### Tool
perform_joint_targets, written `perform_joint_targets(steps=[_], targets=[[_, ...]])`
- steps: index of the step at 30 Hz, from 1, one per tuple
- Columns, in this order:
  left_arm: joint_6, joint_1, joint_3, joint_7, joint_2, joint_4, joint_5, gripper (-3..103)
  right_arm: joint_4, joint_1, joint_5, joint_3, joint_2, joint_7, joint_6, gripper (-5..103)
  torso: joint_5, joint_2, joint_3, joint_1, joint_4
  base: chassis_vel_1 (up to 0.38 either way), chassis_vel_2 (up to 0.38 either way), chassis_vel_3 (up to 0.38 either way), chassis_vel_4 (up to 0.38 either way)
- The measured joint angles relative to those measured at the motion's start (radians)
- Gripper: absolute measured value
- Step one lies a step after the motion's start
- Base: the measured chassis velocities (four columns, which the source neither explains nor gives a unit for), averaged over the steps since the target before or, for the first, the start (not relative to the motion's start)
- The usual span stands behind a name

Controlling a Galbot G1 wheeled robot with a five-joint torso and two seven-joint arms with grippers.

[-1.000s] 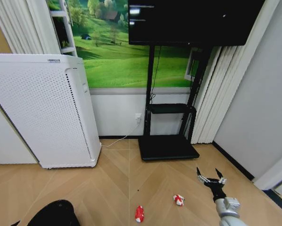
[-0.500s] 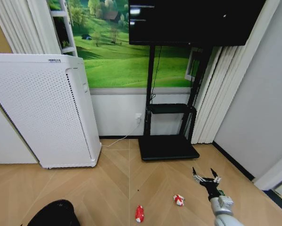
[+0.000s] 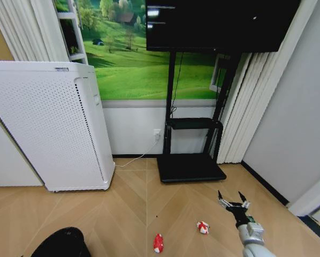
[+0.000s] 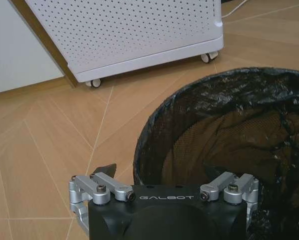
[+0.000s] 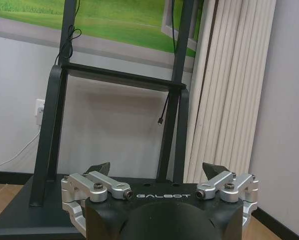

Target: Pick up the trash bin and place the garbage on the floor into it.

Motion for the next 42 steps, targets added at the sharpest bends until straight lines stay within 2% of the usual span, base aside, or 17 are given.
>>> perform_joint_targets(steps=[9, 20, 22, 23, 25, 26, 29, 32, 34, 35, 37, 42], targets=[[0.001, 0.005, 0.004, 0.004, -0.004, 0.027, 0.027, 98, -0.009, 0.005, 0.0, 0.003, -0.002, 0.0, -0.001, 100, 0.0, 0.0, 0.0, 0.0, 0.0003, 0.0, 0.0, 0.0, 0.0], [0.002, -0.046, 0.047, 0.0, -0.002, 0.068, 0.03, 96, -0.005, -0.006, -0.011, -0.001, 0.006, -0.002, 0.002, 100, 0.0001, 0.0, 0.0, 0.0, -0.0001, 0.0, 0.0, 0.0, 0.0], [0.001, -0.049, 0.05, 0.003, -0.001, 0.067, 0.03, 86, -0.004, -0.006, -0.011, -0.001, 0.006, -0.002, 0.003, 100, 0.0, 0.0, 0.0, 0.0, -0.0001, 0.0, 0.0, 0.0, 0.0], [0.001, -0.049, 0.05, 0.003, -0.001, 0.067, 0.03, 86, -0.004, -0.006, -0.011, -0.001, 0.006, -0.002, 0.003, 100, 0.0, 0.0, 0.0, 0.0, -0.0001, 0.0, 0.0, 0.0, 0.0], [-0.002, -0.049, 0.051, 0.008, -0.001, 0.064, 0.029, 76, -0.001, -0.006, -0.012, -0.002, 0.007, -0.002, 0.004, 100, 0.0004, 0.0, 0.0, 0.0, 0.0, 0.0, 0.0, 0.0, 0.0], [-0.002, -0.049, 0.051, 0.008, -0.001, 0.064, 0.029, 76, -0.001, -0.006, -0.012, -0.002, 0.007, -0.002, 0.004, 100, 0.0004, 0.0, 0.0, 0.0, 0.0, 0.0, 0.0, 0.0, 0.0], [-0.004, -0.048, 0.052, 0.012, -0.003, 0.06, 0.028, 59, 0.0, -0.007, -0.016, -0.006, 0.012, -0.002, 0.005, 100, 0.0001, 0.0, 0.0, 0.0, 0.0, 0.0, 0.0, 0.0, 0.0], [-0.006, -0.048, 0.053, 0.014, -0.005, 0.058, 0.028, 54, 0.0, -0.007, -0.017, -0.007, 0.012, -0.002, 0.006, 100, 0.0001, 0.0, 0.0, 0.0, 0.0, 0.0, 0.0, 0.0, 0.0], [-0.009, -0.047, 0.056, 0.016, -0.007, 0.058, 0.029, 43, 0.0, -0.007, -0.017, -0.007, 0.01, -0.002, 0.007, 100, 0.0002, 0.0, 0.0, 0.0, 0.0, 0.0, 0.0, 0.0, 0.0], [-0.009, -0.047, 0.056, 0.016, -0.007, 0.058, 0.029, 43, 0.0, -0.007, -0.017, -0.007, 0.01, -0.002, 0.007, 100, 0.0002, 0.0, 0.0, 0.0, 0.0, 0.0, 0.0, 0.0, 0.0], [-0.013, -0.047, 0.059, 0.022, -0.009, 0.057, 0.031, 32, -0.001, -0.005, -0.015, -0.004, 0.006, -0.002, 0.01, 100, 0.0005, 0.0, 0.0, 0.0, 0.0, 0.0, 0.0, 0.0, 0.0], [-0.023, -0.049, 0.06, 0.037, -0.012, 0.055, 0.037, 23, -0.003, -0.003, -0.012, -0.002, 0.003, -0.001, 0.014, 100, 0.0011, 0.0, 0.0, 0.0, 0.0001, 0.0, 0.0, 0.0, 0.0]])
